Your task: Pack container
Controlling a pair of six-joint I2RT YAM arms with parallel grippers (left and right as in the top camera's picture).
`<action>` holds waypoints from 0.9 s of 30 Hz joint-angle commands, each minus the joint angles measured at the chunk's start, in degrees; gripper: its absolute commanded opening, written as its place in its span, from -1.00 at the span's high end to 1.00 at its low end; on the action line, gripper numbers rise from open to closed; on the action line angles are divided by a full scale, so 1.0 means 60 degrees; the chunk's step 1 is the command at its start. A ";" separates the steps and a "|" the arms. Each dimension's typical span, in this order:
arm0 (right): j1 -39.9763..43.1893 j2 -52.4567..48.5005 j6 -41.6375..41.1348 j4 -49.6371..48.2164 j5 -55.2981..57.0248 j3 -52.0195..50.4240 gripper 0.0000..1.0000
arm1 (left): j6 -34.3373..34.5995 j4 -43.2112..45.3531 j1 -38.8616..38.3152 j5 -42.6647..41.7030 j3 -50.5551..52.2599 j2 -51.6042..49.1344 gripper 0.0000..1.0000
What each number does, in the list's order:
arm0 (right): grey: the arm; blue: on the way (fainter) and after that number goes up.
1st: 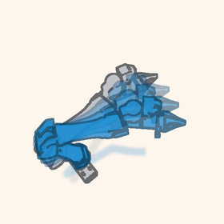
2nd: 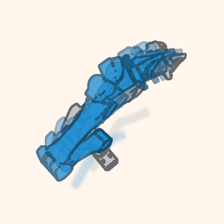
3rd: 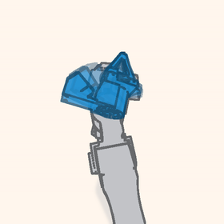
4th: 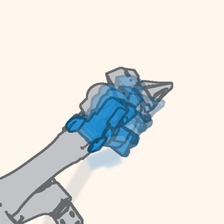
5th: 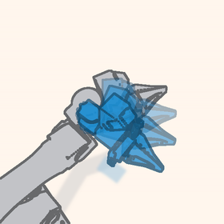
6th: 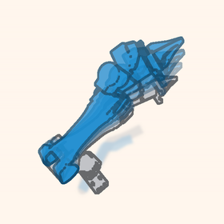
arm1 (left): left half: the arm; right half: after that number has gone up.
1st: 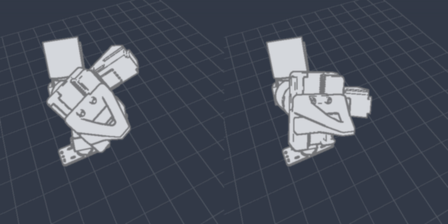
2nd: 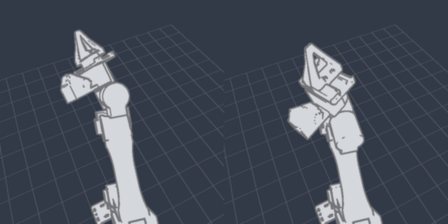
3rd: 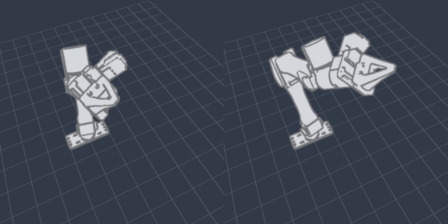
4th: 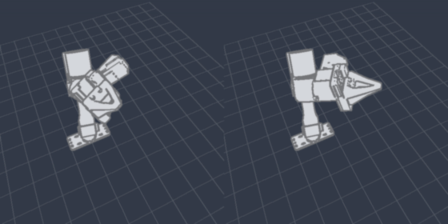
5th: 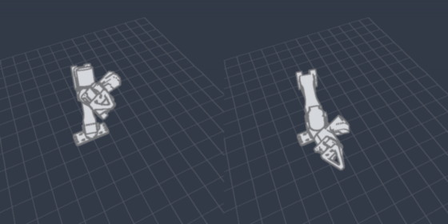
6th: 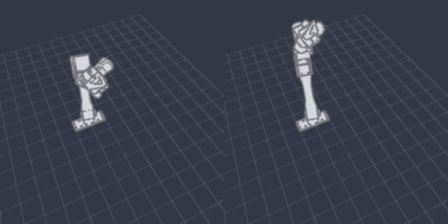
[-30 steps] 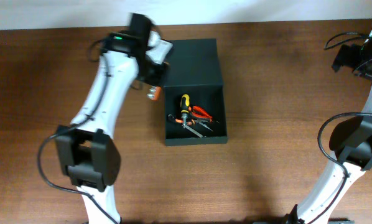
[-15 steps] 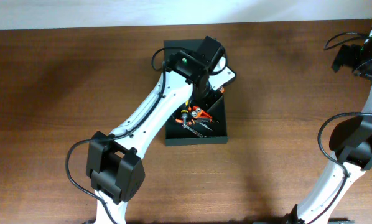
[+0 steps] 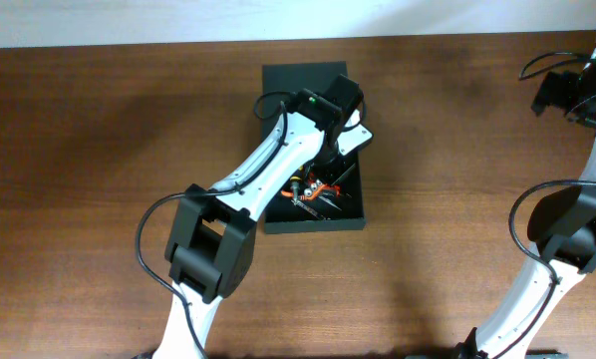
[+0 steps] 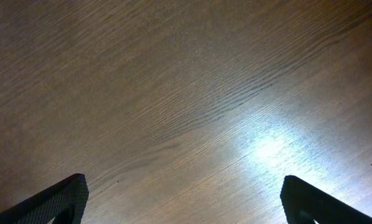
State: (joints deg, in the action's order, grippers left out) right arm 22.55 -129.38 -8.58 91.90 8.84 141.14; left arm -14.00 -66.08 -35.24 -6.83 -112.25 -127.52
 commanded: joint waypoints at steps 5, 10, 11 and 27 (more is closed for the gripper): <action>0.0066 0.0233 0.0025 0.0000 0.0146 -0.0033 -0.98 | -0.0175 0.0004 0.0022 0.0033 -0.0182 -0.0623 0.49; 0.0066 0.0233 0.0025 0.0000 0.0146 -0.0033 -0.98 | -0.0178 0.0011 0.0025 0.0040 -0.0182 -0.0630 0.45; 0.0066 0.0233 0.0025 0.0000 0.0146 -0.0033 -0.98 | -0.0178 0.0011 0.0025 0.0040 -0.0182 -0.0630 0.36; 0.0066 0.0233 0.0025 0.0000 0.0146 -0.0033 -0.98 | 0.0076 -0.0874 0.0036 0.1887 -0.3085 -0.0583 -0.71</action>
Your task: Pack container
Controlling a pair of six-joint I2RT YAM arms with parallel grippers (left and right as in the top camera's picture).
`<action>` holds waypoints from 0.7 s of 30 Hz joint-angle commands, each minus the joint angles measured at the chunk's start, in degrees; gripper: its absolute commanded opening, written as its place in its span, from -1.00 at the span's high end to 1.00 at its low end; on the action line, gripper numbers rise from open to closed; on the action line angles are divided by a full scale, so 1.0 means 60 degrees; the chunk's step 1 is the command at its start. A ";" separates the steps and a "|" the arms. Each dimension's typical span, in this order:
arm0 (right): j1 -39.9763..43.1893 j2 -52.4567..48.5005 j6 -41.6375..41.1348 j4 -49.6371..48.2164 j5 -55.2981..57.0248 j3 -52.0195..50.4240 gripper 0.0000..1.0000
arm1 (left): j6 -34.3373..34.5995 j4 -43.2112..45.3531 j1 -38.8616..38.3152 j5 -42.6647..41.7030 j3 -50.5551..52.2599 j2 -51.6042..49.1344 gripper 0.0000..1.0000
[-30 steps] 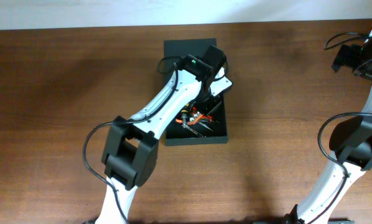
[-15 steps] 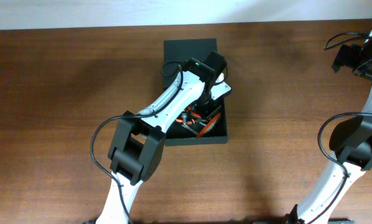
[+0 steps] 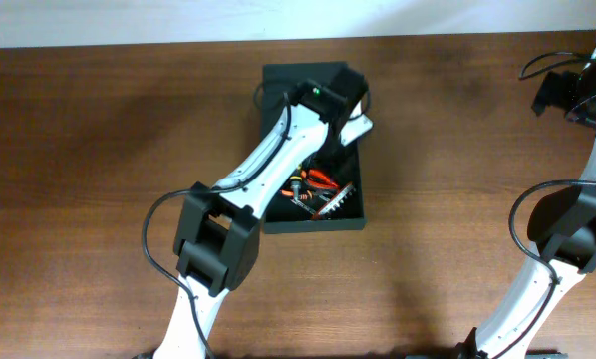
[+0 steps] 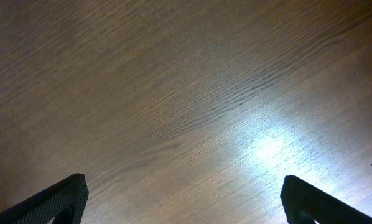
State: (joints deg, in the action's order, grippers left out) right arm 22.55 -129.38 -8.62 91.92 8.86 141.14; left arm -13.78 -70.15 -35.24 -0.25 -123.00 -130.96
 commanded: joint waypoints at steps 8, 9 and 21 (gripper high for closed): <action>0.0066 0.0233 0.0033 -0.0004 0.0142 -0.0033 -0.98 | 0.0586 -0.1705 0.0954 0.2575 -0.3967 -0.0011 -0.98; 0.0066 0.0233 0.0033 -0.0004 0.0142 -0.0033 -0.98 | 0.1035 -0.1967 0.1260 0.2856 -0.4167 -0.0011 -0.98; 0.0066 0.0233 0.0033 -0.0004 0.0142 -0.0033 -0.98 | 0.4903 -0.4164 0.4430 0.2193 -0.4732 0.0051 -0.99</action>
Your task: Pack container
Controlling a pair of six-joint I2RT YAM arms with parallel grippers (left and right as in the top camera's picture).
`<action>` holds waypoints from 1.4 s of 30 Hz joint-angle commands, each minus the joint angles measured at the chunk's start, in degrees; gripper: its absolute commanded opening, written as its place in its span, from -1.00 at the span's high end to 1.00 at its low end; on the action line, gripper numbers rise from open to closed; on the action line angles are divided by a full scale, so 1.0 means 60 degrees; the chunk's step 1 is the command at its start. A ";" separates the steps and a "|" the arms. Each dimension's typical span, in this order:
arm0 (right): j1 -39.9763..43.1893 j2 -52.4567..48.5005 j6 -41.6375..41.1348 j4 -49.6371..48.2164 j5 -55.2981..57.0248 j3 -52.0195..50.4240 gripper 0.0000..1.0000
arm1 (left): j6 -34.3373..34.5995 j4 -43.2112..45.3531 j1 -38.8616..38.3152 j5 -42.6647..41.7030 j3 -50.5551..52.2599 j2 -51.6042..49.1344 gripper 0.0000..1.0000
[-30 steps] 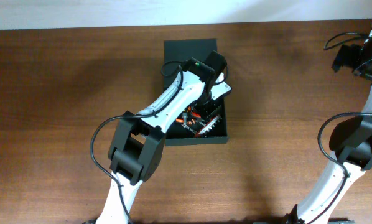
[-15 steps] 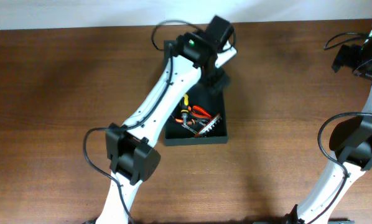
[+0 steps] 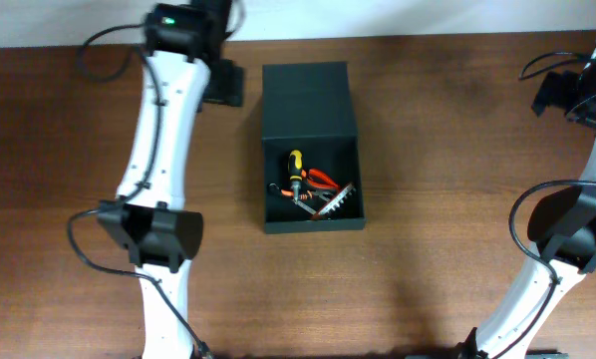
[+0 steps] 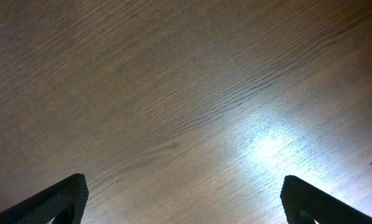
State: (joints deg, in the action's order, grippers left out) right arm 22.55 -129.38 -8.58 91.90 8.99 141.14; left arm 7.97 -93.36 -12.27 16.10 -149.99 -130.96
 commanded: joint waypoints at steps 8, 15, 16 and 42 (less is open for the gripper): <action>0.0058 0.0233 -0.0015 0.0018 -0.2251 -0.0033 -0.98 | 0.1275 -0.0393 0.1657 -0.3235 -0.0233 0.0051 -0.99; 0.0011 0.0240 0.0211 0.0911 -0.5176 -0.0175 -0.98 | 0.1275 -0.0361 0.1428 -0.4368 -0.0229 0.0051 -0.98; -0.0011 0.0237 0.0208 0.0911 -0.5344 -0.0211 -0.98 | 0.1286 -0.0328 0.1384 -0.4288 -0.0222 0.0051 -0.99; -0.1282 -0.0222 0.0947 -0.1027 -0.6736 -0.0277 -0.81 | -0.0401 0.1490 0.2025 -1.0189 0.0244 -0.2120 -1.00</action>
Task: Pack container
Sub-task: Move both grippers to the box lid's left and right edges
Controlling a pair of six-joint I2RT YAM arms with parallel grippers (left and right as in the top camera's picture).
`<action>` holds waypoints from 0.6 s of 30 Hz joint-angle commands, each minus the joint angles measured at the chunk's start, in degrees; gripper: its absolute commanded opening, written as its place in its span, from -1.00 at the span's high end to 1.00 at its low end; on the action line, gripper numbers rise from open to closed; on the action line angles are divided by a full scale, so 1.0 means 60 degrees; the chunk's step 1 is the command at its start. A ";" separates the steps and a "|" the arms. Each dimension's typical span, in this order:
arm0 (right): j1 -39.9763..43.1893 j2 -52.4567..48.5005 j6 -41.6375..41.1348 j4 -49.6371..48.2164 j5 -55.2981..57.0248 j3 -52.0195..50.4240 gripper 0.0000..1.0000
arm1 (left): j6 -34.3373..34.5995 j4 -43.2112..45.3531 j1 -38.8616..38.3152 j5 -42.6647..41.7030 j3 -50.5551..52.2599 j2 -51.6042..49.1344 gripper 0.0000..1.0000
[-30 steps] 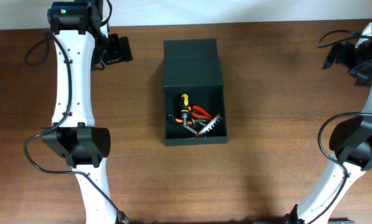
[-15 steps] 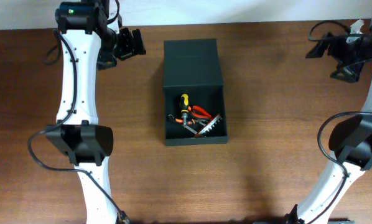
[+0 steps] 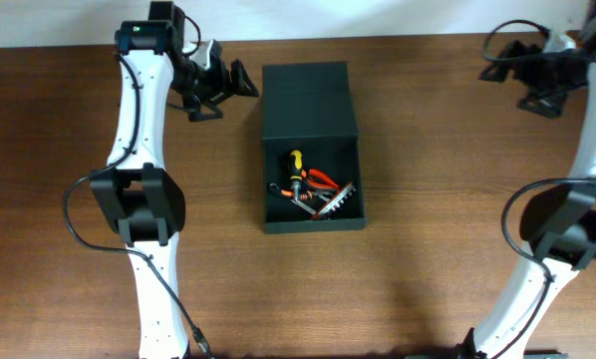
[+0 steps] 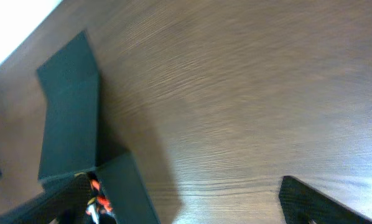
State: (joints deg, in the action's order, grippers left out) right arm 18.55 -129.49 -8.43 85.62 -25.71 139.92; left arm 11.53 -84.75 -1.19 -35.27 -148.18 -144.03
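A black box (image 3: 312, 219) stands mid-table with its lid (image 3: 306, 100) folded back flat behind it. Inside lie a yellow-and-black screwdriver (image 3: 295, 168), orange pliers (image 3: 323, 179) and a metal tool (image 3: 338, 197). My left gripper (image 3: 228, 90) is open and empty just left of the lid. At the far right, well away from the box, my right gripper (image 3: 499, 55) is open and empty, pointing toward it. The right wrist view shows the lid (image 4: 68, 112), the box wall (image 4: 127, 186), the orange tools (image 4: 96, 198) and one finger (image 4: 316, 202).
Brown wooden table (image 3: 447, 199) all round the box. A pale wall runs along the table's back edge (image 3: 398, 20). Both white arms rise from the front edge, left (image 3: 144, 199) and right (image 3: 567, 229).
My right arm has swung left from the far right edge and turned, so its wrist view now takes in the box and lid. My left gripper has turned slightly beside the lid.
My left arm first reached into the box, hiding part of the tools. It was still over the box a moment later. Then it stood at the back left beside the lid, with the tools lying uncovered. The right arm stayed still until now.
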 commanded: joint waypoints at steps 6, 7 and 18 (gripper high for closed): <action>-0.1486 -0.0415 0.1577 -0.0535 -0.1603 -0.0080 -0.98 | -0.1643 0.0342 0.0204 -0.1800 0.0004 -0.0004 -0.98; -0.1541 -0.0481 0.1537 -0.0648 -0.1603 -0.0080 -0.98 | -0.1628 0.0430 0.0211 -0.1800 0.0004 -0.0102 -0.98; -0.1592 -0.1326 0.1049 -0.0525 -0.1606 -0.0091 0.08 | -0.1060 0.0423 0.0226 -0.1643 0.0004 -0.1570 -0.90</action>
State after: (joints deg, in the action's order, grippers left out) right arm 9.02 -136.79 -1.96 82.32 -34.22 139.63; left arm 4.56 -82.46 -0.27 -45.65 -147.87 -154.15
